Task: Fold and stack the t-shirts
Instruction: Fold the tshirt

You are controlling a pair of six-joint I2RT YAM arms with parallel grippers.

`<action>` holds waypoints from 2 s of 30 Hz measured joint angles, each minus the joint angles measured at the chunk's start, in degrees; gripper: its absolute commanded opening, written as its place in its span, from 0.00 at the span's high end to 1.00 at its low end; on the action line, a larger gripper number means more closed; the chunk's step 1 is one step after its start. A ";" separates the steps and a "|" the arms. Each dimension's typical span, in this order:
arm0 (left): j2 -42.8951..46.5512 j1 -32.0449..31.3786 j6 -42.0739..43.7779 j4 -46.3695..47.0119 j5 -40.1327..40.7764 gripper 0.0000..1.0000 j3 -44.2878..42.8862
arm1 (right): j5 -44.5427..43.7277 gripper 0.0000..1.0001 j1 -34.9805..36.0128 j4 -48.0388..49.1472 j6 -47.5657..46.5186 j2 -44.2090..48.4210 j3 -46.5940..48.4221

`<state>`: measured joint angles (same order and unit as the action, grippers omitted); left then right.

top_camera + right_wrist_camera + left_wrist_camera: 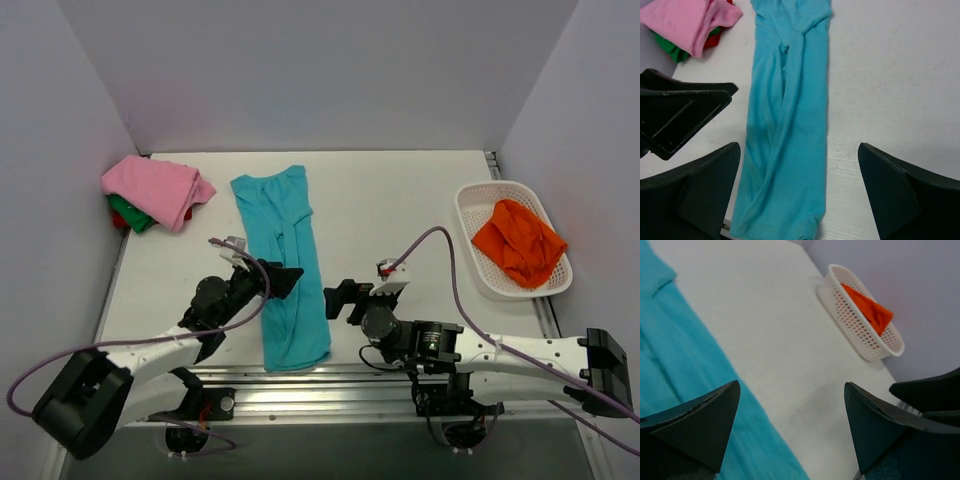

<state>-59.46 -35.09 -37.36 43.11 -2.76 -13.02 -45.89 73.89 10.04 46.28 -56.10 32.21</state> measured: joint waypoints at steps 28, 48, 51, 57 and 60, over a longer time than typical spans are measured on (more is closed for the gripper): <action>-6.16 -28.02 -27.06 -81.55 39.21 0.06 -28.79 | 18.86 0.00 -14.53 -3.93 7.69 -24.35 -0.79; -5.25 -31.10 -36.87 -82.95 26.25 0.00 -18.01 | 26.60 0.10 -18.40 9.90 7.13 -28.20 -0.46; -0.52 -34.32 -39.69 -83.52 24.92 0.00 -15.65 | 27.02 0.13 -18.16 12.46 7.69 -29.20 -0.48; 3.08 -35.74 -42.95 -84.11 22.86 0.09 -11.08 | 25.99 0.14 -14.27 14.32 9.77 -30.51 -0.13; 2.40 -36.37 -43.47 -83.82 22.49 0.11 -10.82 | 25.22 0.15 -11.15 14.29 11.39 -30.69 -0.04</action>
<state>-57.06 -71.46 -80.84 -40.71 19.73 -23.83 -20.67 62.74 24.34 57.67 -86.78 32.16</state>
